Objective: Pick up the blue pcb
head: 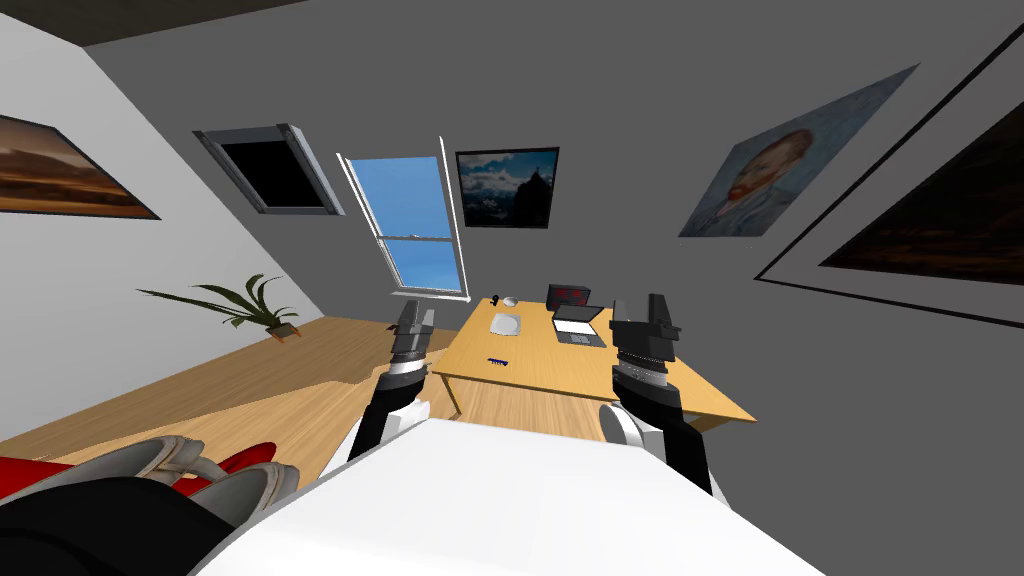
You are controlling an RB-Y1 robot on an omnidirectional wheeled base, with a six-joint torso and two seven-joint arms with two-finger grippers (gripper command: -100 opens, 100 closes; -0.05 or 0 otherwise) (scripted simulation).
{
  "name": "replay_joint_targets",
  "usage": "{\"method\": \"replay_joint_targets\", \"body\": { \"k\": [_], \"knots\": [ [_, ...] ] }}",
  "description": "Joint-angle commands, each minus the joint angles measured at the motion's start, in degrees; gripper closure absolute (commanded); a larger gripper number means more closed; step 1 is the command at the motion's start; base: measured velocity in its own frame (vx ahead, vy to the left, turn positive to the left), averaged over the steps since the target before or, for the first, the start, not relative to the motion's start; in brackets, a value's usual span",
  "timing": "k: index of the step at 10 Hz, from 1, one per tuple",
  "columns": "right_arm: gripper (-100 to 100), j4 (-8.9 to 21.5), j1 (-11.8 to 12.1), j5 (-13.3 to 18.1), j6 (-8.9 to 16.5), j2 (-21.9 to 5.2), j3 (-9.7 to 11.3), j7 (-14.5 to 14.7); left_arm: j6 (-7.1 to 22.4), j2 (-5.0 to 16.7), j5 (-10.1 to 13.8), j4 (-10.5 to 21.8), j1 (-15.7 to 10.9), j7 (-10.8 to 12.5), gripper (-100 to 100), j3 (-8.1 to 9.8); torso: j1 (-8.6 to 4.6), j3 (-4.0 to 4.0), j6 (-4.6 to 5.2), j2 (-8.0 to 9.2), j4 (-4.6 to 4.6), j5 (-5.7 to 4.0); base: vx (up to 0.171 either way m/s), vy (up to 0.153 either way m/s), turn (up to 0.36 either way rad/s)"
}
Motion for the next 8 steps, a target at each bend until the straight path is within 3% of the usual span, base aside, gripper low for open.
{"method": "replay_joint_targets", "body": {
  "k": [1,4,8],
  "knots": [
    [0,0.0,0.0,0.0,0.0,0.0,0.0,0.0,1.1,2.6,0.0,1.2,-0.8,0.3,-100,-0.18,0.00,0.00,0.00,0.00,0.00,0.00,0.002,-0.002,-0.012],
    [0,0.0,0.0,0.0,0.0,0.0,0.0,0.0,3.8,5.2,0.0,4.0,-2.7,0.9,-100,-0.59,0.00,-0.01,0.00,-0.01,0.00,0.00,0.001,-0.002,-0.009],
    [0,0.0,0.0,0.0,0.0,0.0,0.0,0.0,8.7,7.0,0.1,9.4,-6.0,2.0,-100,-1.39,0.00,-0.01,0.00,-0.02,-0.01,0.00,0.000,-0.004,-0.017]
  ]
}}
